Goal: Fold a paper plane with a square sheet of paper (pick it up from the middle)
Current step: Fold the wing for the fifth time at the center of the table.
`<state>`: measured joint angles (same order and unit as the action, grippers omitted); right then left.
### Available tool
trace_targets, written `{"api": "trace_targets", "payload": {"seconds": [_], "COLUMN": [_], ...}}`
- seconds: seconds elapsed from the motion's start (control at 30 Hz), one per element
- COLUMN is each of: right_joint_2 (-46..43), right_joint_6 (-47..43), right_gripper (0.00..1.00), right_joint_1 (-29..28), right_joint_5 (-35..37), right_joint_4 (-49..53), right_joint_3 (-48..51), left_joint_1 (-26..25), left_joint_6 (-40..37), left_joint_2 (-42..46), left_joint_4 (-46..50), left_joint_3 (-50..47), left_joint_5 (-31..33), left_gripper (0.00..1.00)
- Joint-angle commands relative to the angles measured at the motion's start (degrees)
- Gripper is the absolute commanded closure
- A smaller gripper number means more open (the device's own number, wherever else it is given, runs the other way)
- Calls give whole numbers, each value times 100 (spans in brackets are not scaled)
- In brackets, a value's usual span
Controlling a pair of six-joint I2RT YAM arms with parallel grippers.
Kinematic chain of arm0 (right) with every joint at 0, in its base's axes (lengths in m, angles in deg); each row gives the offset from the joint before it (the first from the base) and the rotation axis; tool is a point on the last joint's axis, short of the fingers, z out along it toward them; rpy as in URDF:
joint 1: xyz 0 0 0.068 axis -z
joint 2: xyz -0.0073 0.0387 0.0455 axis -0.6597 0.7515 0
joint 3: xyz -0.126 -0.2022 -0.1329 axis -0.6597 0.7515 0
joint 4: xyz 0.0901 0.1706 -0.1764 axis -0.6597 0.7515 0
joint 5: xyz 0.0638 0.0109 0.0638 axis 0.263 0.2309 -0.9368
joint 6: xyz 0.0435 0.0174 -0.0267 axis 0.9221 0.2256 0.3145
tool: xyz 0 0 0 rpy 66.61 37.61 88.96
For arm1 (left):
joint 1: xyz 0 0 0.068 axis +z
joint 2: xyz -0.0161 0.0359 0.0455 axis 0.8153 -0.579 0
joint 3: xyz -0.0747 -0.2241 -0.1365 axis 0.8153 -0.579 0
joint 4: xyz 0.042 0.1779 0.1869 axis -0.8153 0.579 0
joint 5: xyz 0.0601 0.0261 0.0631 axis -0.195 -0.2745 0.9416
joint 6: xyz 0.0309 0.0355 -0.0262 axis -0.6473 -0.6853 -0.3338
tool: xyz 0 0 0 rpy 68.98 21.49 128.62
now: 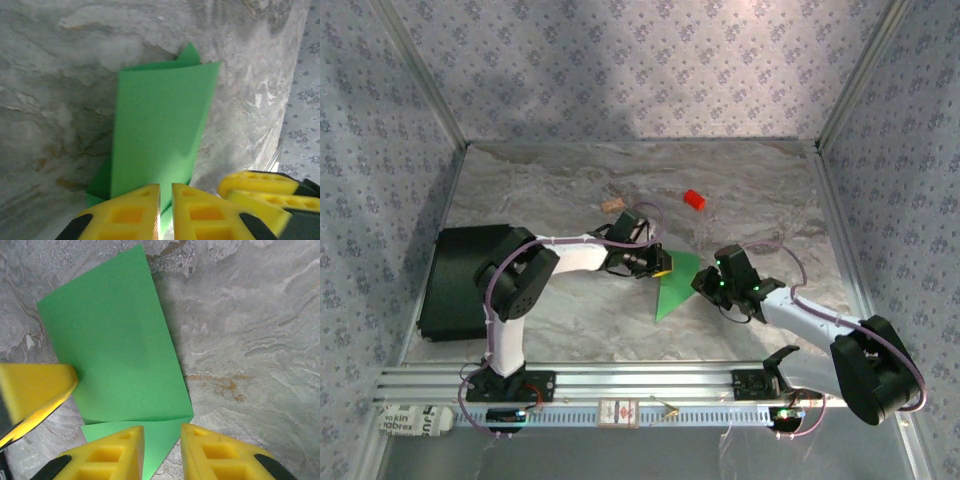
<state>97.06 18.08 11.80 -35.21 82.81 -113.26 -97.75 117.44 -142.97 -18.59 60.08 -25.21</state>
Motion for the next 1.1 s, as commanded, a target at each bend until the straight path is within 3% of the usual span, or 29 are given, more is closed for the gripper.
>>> {"api": "trace_targets", "payload": {"seconds": [0.0,0.37,0.6,1.07], "right_joint_2": [-35,227,534,971], "right_joint_6": [-326,-612,-576,-541], "right_gripper": [70,62,61,61], "right_joint_1": [97,465,566,636], "right_joint_5": [-302,-862,-1244,-1568], "right_joint_4": [71,-103,-424,-961], "right_joint_3": [36,32,16,-34], "left_joint_1": [21,94,197,215], "left_joint_6": [-192,-202,-79,-52], "left_joint_2": [-153,-306,-190,-155], "left_joint_4": [126,-104,-444,-502], "left_joint_3": [138,-354,-812,-833], "left_joint_5": [39,-13,-112,-137], "left_gripper": [87,91,92,92]}}
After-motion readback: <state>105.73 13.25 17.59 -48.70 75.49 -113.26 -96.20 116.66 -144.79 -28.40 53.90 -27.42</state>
